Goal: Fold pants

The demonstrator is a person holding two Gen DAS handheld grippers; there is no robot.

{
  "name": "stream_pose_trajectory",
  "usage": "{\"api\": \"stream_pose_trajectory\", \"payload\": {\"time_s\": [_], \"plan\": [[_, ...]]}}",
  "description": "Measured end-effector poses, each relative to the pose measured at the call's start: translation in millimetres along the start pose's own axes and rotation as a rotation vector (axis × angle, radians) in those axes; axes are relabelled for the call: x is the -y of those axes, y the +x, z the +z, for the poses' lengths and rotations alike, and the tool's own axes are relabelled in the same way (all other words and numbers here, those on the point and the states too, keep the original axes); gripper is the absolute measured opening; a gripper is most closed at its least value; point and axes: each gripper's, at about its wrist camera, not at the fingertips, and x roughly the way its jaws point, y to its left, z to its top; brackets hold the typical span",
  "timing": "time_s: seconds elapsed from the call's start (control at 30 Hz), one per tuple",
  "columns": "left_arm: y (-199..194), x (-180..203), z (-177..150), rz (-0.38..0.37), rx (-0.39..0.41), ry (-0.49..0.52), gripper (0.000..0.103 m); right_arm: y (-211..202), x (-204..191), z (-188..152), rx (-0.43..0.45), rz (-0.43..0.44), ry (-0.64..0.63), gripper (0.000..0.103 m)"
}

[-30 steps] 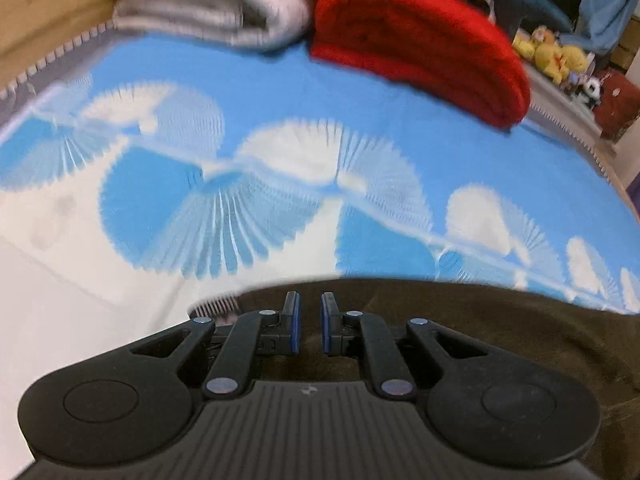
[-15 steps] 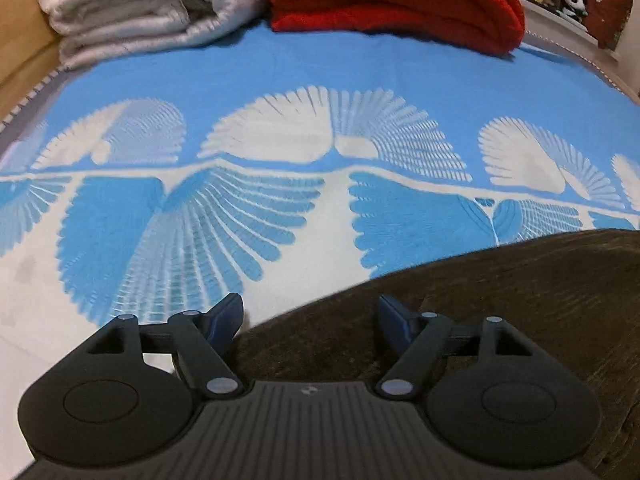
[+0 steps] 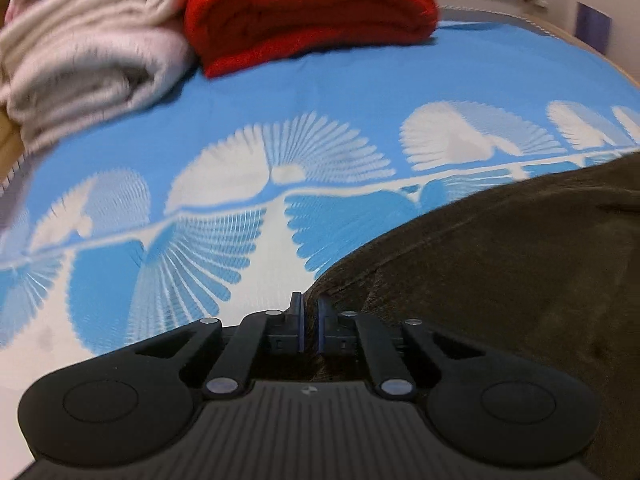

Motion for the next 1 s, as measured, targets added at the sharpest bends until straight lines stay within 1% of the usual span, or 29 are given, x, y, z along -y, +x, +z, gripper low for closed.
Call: {"api": "stream_pose_trajectory", "payload": {"time_s": [0.07,0.13,0.23,0.27,0.33,0.4,0.43,0.47,0.5,0.53,0.57,0.6,0.67,0.7,0.73,0.77,0.8,0.83,0.9,1.0], "plan": [[-31,7,-1,-0.012,0.021,0.021,0.005,-2,6,-2,-0.004,-0.007,0.024,0.008],[-70,13,-10,-0.041,0.038,0.017,0.005,-4,9,-3,-0.010,-0.015,0.052,0.008],[-136,32,-42,-0.109,0.056,0.040,0.003,-11,11,-7,-0.006,-0.010,0.091,0.008],[-152,39,-55,-0.134,0.054,0.056,0.003,-13,11,-8,-0.004,-0.007,0.096,0.009],[-177,56,-88,-0.185,0.025,0.107,0.002,-21,8,-11,0.003,0.004,0.104,0.008],[-182,67,-122,-0.248,-0.049,0.132,0.001,-28,5,-15,0.007,0.015,0.099,0.008],[-181,67,-133,-0.259,-0.078,0.120,0.006,-32,3,-18,0.007,0.018,0.092,0.008],[-179,59,-142,-0.251,-0.110,0.065,0.006,-34,2,-20,0.005,0.019,0.085,0.008],[-177,45,-146,-0.249,-0.134,-0.026,0.013,-36,1,-22,0.002,0.020,0.081,0.009],[-176,29,-149,-0.256,-0.145,-0.124,0.025,-38,1,-24,-0.002,0.019,0.080,0.008],[-173,8,-152,-0.270,-0.154,-0.259,0.031,-39,1,-25,-0.006,0.019,0.082,0.009],[-169,-15,-159,-0.275,-0.173,-0.416,0.035,-39,3,-27,-0.014,0.018,0.089,0.009],[-158,-43,-171,-0.258,-0.232,-0.619,0.035,-38,6,-28,-0.028,0.019,0.103,0.008],[-151,-53,-176,-0.246,-0.264,-0.704,0.035,-37,7,-28,-0.032,0.018,0.112,0.008],[-144,-59,-179,-0.243,-0.290,-0.766,0.035,-36,7,-28,-0.033,0.017,0.120,0.008],[-138,-63,-181,-0.256,-0.307,-0.812,0.035,-35,8,-28,-0.032,0.013,0.125,0.009],[-132,-63,-179,-0.273,-0.317,-0.844,0.040,-34,8,-28,-0.031,0.008,0.129,0.009],[-128,-62,-177,-0.279,-0.320,-0.860,0.051,-32,9,-27,-0.031,0.002,0.136,0.009],[-118,-56,-172,-0.269,-0.341,-0.876,0.062,-28,9,-26,-0.034,0.008,0.157,0.009],[-104,-48,-164,-0.223,-0.372,-0.853,0.062,-20,10,-23,-0.027,0.034,0.196,0.009]]}}
